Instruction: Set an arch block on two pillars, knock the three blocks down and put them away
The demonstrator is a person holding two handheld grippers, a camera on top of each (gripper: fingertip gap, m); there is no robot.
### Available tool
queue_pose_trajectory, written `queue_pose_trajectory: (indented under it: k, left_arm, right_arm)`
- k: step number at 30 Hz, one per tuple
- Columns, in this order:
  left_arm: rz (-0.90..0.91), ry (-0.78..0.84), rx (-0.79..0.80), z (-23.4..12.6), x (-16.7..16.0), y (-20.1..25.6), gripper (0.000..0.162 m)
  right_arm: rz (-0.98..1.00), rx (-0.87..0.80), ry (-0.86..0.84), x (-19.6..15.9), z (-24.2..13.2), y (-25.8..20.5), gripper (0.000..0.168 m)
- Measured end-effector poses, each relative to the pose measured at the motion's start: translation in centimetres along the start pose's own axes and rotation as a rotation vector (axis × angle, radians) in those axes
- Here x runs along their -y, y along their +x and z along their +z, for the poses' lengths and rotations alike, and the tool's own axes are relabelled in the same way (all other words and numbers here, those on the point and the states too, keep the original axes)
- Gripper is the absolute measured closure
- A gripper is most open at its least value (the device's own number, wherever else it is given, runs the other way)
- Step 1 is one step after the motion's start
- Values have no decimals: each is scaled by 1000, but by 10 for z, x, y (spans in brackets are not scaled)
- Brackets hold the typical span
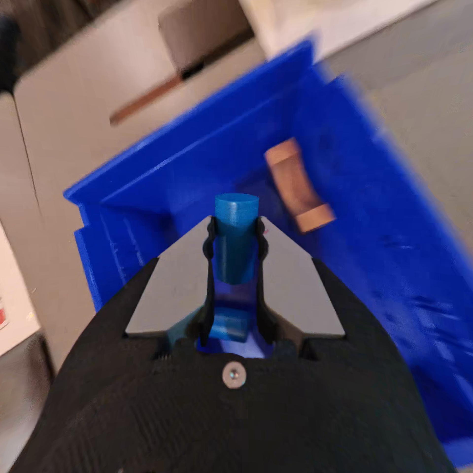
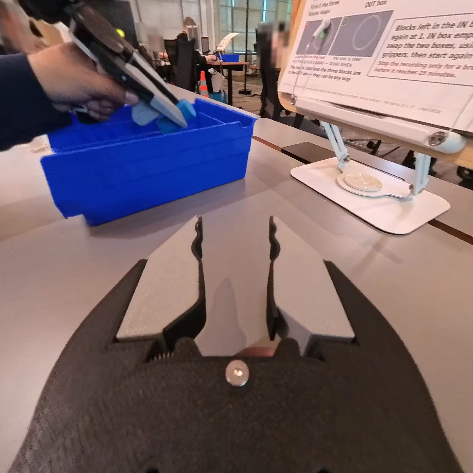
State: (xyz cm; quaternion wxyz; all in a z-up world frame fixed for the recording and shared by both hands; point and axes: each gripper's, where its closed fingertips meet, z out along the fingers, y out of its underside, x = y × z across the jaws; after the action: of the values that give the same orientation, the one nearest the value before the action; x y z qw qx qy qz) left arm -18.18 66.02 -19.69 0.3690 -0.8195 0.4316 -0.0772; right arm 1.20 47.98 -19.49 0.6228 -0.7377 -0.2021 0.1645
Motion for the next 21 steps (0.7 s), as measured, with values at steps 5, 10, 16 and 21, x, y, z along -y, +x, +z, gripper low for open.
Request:
queue_pose_trajectory:
  k: [5, 10, 16, 21]
  left_arm:
    - [-11, 486, -363, -90, 61, 132, 132]
    - [3, 727, -532, -123, 79, 239, 133]
    - [56, 811, -407, -104, 84, 281, 133]
    - [141, 816, -309, -86, 77, 289, 133]
  right_arm:
    - [37, 165, 97, 23, -10, -23, 116]
    - [154, 400, 287, 71, -50, -53, 116]
    - [123, 353, 374, 95, -81, -46, 124]
    - [207, 356, 197, 70, -55, -49, 113]
